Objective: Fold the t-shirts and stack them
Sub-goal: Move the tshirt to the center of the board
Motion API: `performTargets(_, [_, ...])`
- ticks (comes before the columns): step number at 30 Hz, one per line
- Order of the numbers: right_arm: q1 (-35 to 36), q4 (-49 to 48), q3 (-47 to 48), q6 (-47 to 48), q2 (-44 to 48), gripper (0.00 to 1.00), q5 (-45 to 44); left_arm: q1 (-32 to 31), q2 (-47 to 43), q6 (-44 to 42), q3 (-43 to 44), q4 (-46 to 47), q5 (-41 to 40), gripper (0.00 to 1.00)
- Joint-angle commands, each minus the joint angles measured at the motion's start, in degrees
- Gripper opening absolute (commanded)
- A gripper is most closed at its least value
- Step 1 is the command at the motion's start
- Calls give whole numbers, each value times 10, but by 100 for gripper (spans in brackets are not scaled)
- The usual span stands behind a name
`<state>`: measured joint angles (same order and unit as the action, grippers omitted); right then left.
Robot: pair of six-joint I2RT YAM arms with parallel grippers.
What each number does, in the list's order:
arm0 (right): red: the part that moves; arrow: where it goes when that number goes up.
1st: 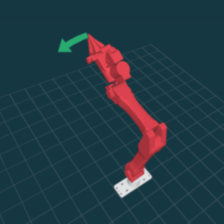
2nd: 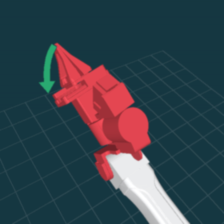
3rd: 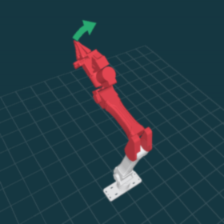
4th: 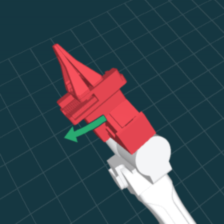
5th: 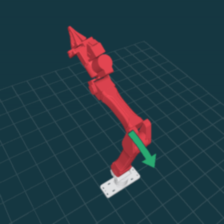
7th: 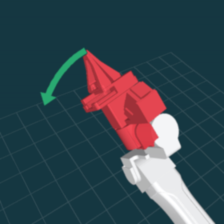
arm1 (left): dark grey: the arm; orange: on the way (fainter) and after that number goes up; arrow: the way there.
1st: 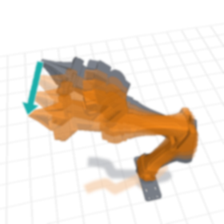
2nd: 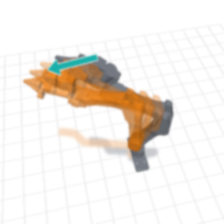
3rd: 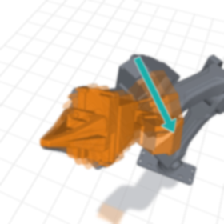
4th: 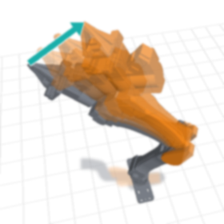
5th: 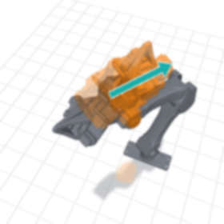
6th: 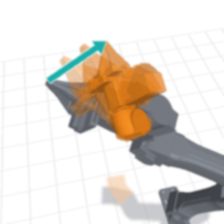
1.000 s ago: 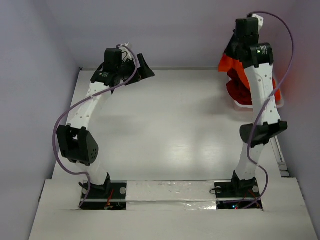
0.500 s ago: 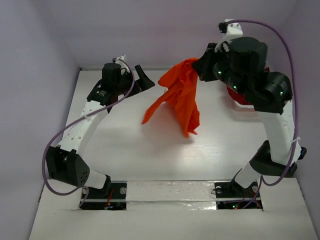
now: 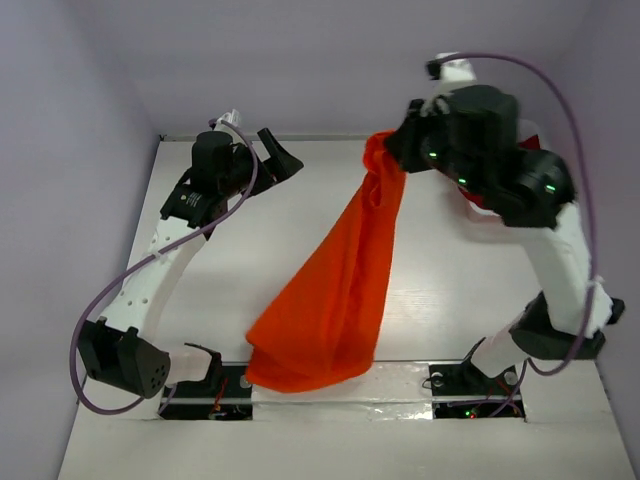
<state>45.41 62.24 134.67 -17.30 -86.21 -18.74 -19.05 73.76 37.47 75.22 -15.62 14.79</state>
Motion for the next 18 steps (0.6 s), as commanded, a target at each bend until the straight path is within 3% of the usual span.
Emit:
performTargets(1, [-1, -11, -27, 3, -69, 0, 58, -4, -7, 8, 22, 6, -11, 99])
performTargets(4, [-1, 10, -24, -7, -110, 3, 68, -4, -3, 5, 31, -2, -10, 99])
performTargets(5, [-1, 16, -17, -10, -119, 25, 69, -4, -2, 4, 33, -3, -10, 99])
performTargets(7, [-1, 29, -11, -21, -141, 45, 59, -4, 1, 0, 39, -7, -10, 99])
performTargets(8, [-1, 32, -6, -24, -145, 61, 57, -4, 2, -1, 42, -10, -9, 99])
performTargets(11, [-1, 36, 5, -33, -150, 79, 42, -4, 8, -6, 56, -33, 2, 99])
performTargets(13, [-7, 40, 9, -34, -152, 82, 42, -11, 0, -11, 50, -58, 0, 99])
performTargets(14, [-12, 41, 9, -37, -152, 88, 42, -19, -7, -14, 33, -65, -4, 99])
performTargets(15, [-12, 45, 9, -41, -150, 100, 40, -32, -27, -15, 6, -79, -10, 99])
performTargets(18, [-17, 44, 2, -48, -142, 100, 22, -56, -72, -19, -42, -93, 7, 99])
